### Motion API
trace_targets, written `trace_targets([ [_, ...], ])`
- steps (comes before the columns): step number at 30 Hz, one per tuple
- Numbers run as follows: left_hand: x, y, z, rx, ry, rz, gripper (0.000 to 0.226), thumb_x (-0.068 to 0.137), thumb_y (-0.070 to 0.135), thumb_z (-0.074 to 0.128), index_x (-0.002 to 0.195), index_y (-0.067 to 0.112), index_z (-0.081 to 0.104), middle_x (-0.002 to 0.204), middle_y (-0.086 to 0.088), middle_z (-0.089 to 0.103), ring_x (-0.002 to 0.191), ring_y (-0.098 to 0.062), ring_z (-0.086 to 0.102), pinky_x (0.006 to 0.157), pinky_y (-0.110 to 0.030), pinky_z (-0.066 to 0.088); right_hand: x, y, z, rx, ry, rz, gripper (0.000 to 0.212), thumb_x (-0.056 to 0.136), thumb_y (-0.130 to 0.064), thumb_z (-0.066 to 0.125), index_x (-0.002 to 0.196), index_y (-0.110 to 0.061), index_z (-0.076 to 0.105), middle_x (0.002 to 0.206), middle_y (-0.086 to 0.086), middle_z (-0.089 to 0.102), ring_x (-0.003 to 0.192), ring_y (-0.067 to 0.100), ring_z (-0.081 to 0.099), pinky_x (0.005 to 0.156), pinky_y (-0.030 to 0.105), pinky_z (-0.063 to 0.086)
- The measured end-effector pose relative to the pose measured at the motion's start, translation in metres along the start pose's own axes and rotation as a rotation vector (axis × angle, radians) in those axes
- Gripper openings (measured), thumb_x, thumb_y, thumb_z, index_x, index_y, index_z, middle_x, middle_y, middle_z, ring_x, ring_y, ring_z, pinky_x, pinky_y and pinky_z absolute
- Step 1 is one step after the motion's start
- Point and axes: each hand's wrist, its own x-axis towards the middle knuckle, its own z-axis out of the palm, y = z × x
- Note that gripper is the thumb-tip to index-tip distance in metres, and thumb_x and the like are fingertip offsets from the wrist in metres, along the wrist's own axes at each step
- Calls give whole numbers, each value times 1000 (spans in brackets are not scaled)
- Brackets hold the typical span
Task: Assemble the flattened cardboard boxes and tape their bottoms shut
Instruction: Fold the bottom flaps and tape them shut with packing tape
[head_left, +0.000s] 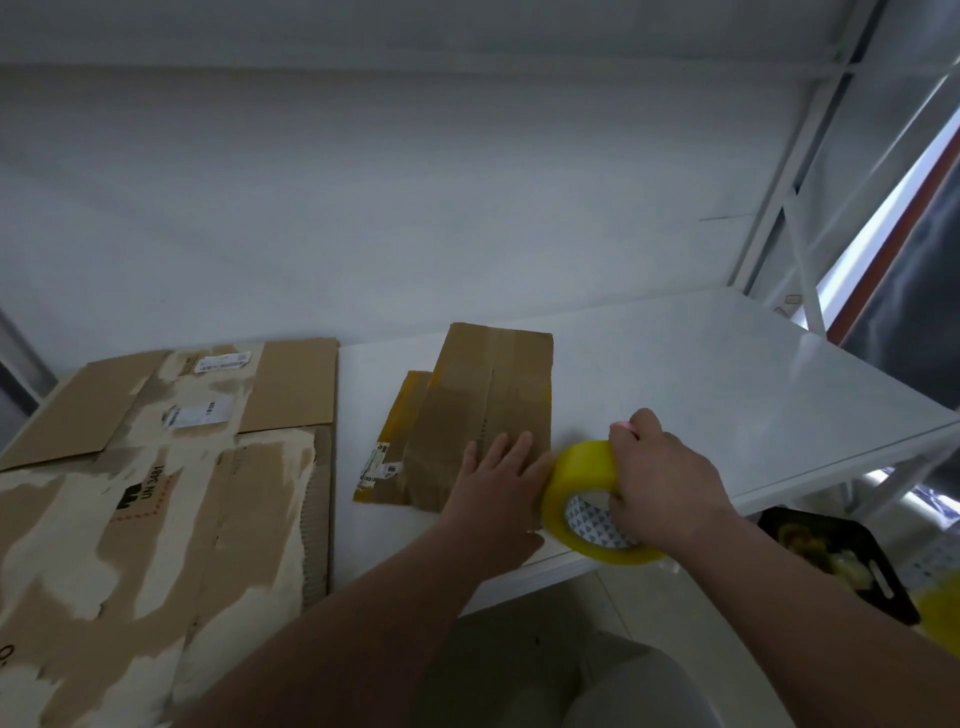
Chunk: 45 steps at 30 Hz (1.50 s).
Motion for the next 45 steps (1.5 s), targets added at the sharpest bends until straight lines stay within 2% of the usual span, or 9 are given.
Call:
trace_targets([
  [11,-1,-27,-30,-91,-85,91,56,88,25,60,138,22,37,158,-1,18,147,-25,9,117,-52,6,-10,-25,-8,268,-102,-2,71,73,-45,74,130,-23,38,126,2,38,106,22,55,79,28,48],
  [15,-20,-38,-32,-268,213,-172,41,86,17,53,126,19,49,126,-2,53,118,-22,50,96,-40,41,-11,-58,-5,409,-122,56,63,73,-45,74,120,-19,41,114,3,38,98,20,53,76,27,49],
  [17,-36,-43,-36,-477,372,-451,31,90,23,52,120,15,51,108,-7,60,92,-21,56,74,-33,44,-12,-79,-3,525,-90,95,61,73,-43,75,116,-17,42,103,0,36,92,17,49,77,28,49],
  [19,-51,-47,-44,-930,188,-691,34,94,42,51,116,17,49,103,-12,63,86,-27,61,73,-38,52,-11,-99,-2,627,-71,115,63,72,-41,77,118,-15,42,96,-4,36,91,16,47,74,28,45],
  [21,-61,-51,-49,-1440,-118,-756,39,91,54,51,106,19,50,102,-15,64,87,-30,64,78,-42,56,-11,-119,-2,697,-95,106,71,69,-40,79,123,-13,41,107,0,41,94,18,48,73,28,41],
  [24,-65,-63,-49,-1809,-141,-744,37,92,36,58,114,6,58,103,-15,66,88,-27,64,75,-39,54,-8,-139,0,760,-174,48,81,66,-40,81,130,-14,37,115,2,36,101,18,44,77,28,39],
  [29,-65,-75,-49,-1827,-101,-803,16,93,13,53,100,0,60,74,-13,67,63,-23,65,53,-31,53,6,-135,-4,873,-287,-25,77,67,-54,77,129,-21,44,119,-2,47,103,15,50,76,25,47],
  [34,-68,-95,-43,-1752,-139,-819,38,86,14,61,121,3,56,98,-18,69,83,-30,66,73,-39,53,37,-111,-16,717,53,-94,27,88,-32,59,112,-20,64,101,-6,60,99,13,58,77,26,42],
  [45,-67,-121,-58,-1689,-286,-709,65,62,24,70,125,19,57,124,-21,59,111,-42,57,98,-52,45,65,-103,11,632,3,-277,37,93,-33,57,128,-21,57,134,-1,43,115,15,51,91,27,41],
])
